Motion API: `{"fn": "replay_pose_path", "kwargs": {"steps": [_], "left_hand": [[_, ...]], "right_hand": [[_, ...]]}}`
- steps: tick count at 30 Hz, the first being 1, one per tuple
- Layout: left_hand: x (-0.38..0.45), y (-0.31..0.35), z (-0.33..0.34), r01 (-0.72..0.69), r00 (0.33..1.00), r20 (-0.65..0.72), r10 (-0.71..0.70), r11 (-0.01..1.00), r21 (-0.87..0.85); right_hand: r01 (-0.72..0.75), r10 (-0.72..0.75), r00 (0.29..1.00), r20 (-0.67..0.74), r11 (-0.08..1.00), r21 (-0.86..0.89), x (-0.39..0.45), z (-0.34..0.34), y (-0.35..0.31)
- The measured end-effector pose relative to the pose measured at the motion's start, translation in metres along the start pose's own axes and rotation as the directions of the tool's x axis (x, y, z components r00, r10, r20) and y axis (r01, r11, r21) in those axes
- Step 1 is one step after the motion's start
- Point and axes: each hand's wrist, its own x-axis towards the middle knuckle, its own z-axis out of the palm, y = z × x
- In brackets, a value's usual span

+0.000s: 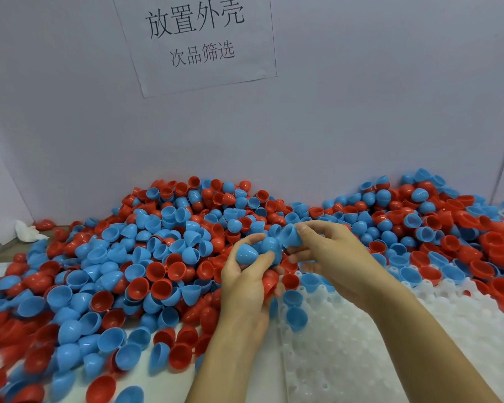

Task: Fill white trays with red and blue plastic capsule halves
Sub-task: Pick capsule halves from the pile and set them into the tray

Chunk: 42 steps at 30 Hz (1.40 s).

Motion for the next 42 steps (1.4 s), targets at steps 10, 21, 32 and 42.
{"fn": "replay_pose_path", "kwargs": {"steps": [10, 21, 32, 42], "left_hand": [[-0.001, 0.004, 0.000, 0.046, 0.999, -0.003, -0.047, 0.994, -0.095], [-0.001, 0.002, 0.000, 0.041, 0.999, 0.009, -0.041, 0.997, -0.068], [-0.002, 0.001, -0.002, 0.054, 0.997, -0.049, -0.054, 0.999, -0.007], [0.006, -0.009, -0.014, -0.051, 0.999, 0.031, 0.045, 0.964, 0.259]], "right_hand": [[-0.004, 0.004, 1.000, -0.019, 1.000, -0.011, -0.001, 0.000, -0.004], [-0.009, 0.008, 1.000, 0.008, 0.998, 0.064, -0.005, 0.000, -0.009], [-0.074, 0.056, 0.995, 0.086, 0.971, 0.228, -0.006, 0.012, -0.009], [0.324, -0.005, 0.905, 0.425, 0.655, -0.683, -0.011, 0.047, -0.082]]}}
